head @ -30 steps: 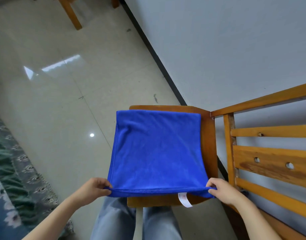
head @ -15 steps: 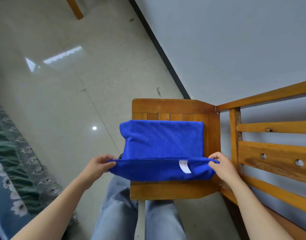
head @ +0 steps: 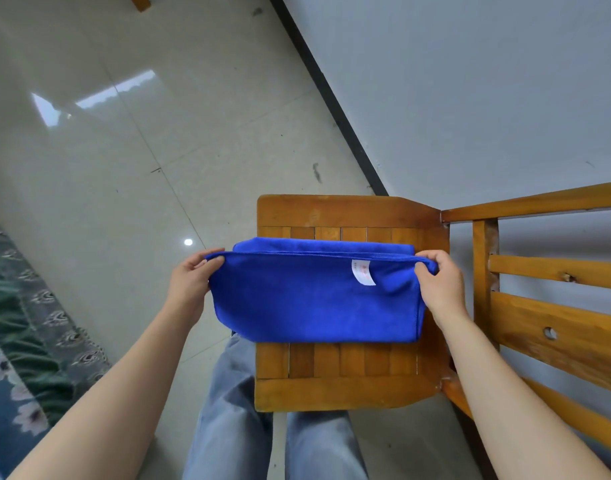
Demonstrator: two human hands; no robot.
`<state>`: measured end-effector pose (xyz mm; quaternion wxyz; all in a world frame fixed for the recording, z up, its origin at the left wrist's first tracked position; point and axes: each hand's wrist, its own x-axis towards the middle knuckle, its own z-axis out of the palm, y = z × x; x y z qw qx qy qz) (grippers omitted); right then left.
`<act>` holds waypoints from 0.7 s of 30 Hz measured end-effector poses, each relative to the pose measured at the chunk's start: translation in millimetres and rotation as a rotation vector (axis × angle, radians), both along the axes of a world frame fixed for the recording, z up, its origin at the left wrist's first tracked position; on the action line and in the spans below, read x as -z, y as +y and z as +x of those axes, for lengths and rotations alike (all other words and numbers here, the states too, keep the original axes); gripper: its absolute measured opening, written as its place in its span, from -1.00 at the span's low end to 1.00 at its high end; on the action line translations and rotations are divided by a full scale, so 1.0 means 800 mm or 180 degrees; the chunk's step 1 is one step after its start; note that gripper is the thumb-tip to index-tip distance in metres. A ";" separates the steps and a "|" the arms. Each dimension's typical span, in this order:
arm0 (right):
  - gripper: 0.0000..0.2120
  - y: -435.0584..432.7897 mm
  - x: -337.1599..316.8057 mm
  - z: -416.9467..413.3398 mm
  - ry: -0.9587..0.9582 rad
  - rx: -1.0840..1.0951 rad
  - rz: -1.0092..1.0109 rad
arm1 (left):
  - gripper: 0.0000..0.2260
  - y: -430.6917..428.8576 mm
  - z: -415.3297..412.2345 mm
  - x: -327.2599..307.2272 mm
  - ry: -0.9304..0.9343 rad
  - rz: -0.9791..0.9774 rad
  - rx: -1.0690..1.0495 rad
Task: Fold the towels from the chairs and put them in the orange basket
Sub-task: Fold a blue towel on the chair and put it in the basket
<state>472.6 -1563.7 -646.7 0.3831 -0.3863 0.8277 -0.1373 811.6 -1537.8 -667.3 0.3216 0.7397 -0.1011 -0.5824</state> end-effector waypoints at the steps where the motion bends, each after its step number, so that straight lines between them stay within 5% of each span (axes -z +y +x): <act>1: -0.84 -0.001 0.003 0.001 0.0073 -0.0041 -0.0041 | -0.83 -0.004 0.000 0.004 -0.0054 0.0008 0.0025; 6: -0.75 0.005 0.014 0.007 0.0348 -0.0078 -0.0165 | -0.86 -0.021 0.000 0.019 -0.0296 0.0042 0.0166; 9: -0.57 0.005 0.015 0.007 0.0439 0.0049 0.0030 | -0.70 -0.023 -0.002 0.031 -0.0670 0.0136 0.0410; 13: -0.50 0.030 0.029 -0.001 0.0503 0.0030 0.0590 | -0.37 0.003 -0.014 0.037 -0.1603 0.0496 0.1624; 17: -0.43 0.072 0.045 -0.002 0.0172 0.0364 0.1273 | -0.39 0.056 -0.045 0.029 -0.2218 0.0471 0.2945; 21: -0.38 0.098 0.056 0.003 -0.0113 0.0793 0.1216 | -0.49 0.112 -0.072 0.027 -0.2446 -0.0211 0.4027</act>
